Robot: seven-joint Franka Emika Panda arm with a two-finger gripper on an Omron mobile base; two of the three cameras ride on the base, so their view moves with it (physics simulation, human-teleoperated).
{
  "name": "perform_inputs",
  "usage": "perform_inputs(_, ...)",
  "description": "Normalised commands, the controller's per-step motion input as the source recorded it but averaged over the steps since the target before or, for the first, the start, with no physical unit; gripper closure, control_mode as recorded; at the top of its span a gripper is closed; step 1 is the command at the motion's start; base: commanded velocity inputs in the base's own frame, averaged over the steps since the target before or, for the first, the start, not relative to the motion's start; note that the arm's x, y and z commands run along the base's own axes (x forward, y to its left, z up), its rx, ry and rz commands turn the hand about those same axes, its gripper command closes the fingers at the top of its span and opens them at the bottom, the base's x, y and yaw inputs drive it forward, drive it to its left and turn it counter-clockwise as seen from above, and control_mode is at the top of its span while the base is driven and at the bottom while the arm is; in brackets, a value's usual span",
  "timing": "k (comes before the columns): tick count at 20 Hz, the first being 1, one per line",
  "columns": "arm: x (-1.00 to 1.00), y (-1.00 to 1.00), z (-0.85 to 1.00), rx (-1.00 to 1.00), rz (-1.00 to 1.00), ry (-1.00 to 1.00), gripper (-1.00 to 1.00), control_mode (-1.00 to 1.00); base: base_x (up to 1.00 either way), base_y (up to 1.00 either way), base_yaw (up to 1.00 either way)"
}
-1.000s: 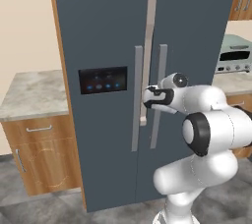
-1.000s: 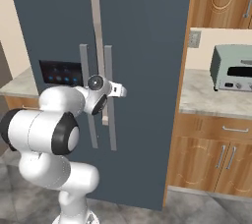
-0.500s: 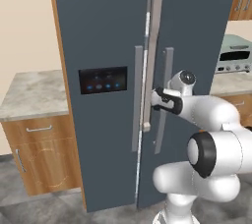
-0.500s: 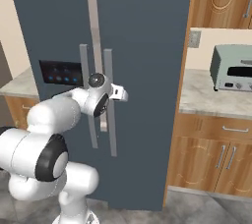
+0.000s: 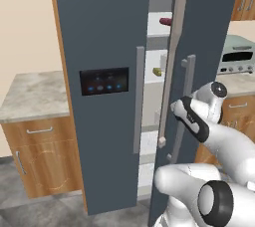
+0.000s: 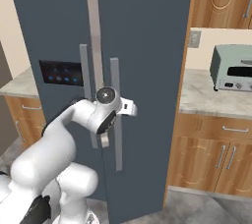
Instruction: Retrieve the sausage and cheese from the fridge and place them on the cutting board on the counter.
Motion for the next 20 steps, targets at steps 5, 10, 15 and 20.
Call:
perform_inputs(5, -0.6, -0.5, 0.05, 0.1, -0.01, 0.1, 1.0, -1.0, 0.0, 0.0, 0.0)
perform_inputs(10, -0.07, 0.12, 0.0, 0.05, -0.01, 0.23, -1.0, -1.0, 0.0, 0.0, 0.0)
perform_inputs(15, -0.43, 0.25, 0.04, 0.02, -0.01, 0.14, -1.0, -1.0, 0.0, 0.0, 0.0)
perform_inputs(20, -0.47, 0.6, 0.0, 0.0, -0.1, 0.01, -1.0, -1.0, 0.0, 0.0, 0.0)
